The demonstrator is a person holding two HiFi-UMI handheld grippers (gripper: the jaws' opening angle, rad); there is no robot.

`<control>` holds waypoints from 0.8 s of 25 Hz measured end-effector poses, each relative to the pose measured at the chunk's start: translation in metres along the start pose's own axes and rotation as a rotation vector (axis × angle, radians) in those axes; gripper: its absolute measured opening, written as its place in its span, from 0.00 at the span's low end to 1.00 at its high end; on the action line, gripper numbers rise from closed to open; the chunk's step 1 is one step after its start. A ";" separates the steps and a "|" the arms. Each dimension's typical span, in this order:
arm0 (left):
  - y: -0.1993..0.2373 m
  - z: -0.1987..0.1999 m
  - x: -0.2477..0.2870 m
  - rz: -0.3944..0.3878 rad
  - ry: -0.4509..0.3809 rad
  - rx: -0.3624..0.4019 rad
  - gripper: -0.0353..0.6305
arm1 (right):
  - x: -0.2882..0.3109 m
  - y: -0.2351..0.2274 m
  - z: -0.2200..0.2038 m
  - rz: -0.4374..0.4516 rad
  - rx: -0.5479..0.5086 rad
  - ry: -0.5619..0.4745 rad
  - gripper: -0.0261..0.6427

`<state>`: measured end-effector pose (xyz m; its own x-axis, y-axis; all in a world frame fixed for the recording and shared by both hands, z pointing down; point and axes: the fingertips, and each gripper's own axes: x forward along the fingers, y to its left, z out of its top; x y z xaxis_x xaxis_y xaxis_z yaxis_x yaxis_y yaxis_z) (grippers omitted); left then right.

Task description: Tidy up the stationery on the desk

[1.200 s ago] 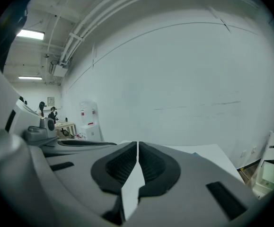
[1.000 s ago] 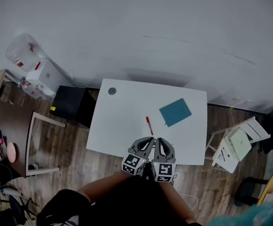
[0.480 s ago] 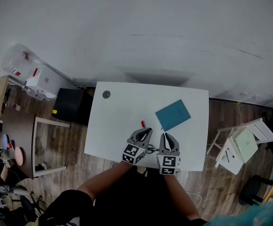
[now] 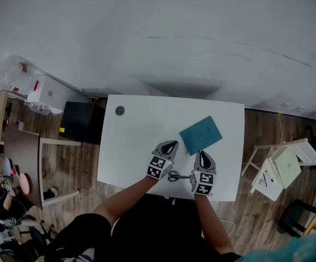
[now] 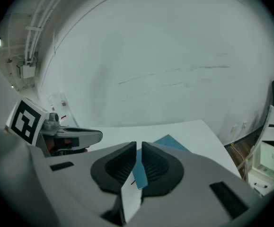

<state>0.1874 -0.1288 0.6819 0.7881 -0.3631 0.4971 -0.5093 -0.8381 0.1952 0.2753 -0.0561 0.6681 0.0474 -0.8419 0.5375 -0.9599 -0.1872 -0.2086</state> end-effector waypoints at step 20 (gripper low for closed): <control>0.039 -0.069 0.127 -0.138 0.273 0.104 0.25 | 0.084 -0.082 -0.100 -0.173 0.283 0.253 0.24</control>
<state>0.2436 -0.1798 0.8105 0.7183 -0.1322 0.6830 -0.3550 -0.9140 0.1963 0.3301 -0.0607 0.8114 0.0982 -0.6415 0.7608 -0.8282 -0.4766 -0.2949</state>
